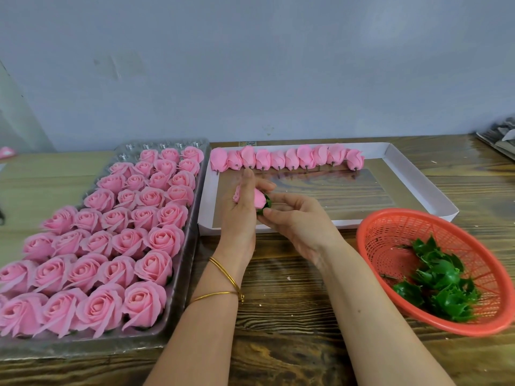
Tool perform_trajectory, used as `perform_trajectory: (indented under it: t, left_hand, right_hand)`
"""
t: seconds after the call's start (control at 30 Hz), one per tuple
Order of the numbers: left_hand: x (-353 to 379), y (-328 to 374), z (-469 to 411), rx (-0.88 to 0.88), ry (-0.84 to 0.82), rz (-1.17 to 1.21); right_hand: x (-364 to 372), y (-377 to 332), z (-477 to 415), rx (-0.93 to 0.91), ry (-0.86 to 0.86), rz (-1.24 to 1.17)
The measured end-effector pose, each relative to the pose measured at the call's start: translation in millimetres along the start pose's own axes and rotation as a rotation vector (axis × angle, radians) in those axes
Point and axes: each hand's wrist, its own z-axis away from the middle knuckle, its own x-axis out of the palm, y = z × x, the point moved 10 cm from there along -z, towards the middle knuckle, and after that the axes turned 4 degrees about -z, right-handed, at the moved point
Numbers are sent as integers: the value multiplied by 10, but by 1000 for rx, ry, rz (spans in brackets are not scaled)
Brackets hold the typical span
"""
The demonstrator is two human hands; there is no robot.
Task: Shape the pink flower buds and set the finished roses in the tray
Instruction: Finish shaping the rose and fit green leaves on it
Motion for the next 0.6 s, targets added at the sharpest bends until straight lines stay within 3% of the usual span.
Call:
perform_trajectory:
  t: [0.2, 0.6]
  left_hand:
    - [26, 5, 3, -8, -28, 45]
    - [102, 6, 18, -41, -132, 41]
  right_hand:
    - [59, 0, -5, 24, -43, -130]
    - [5, -7, 19, 18, -35, -112]
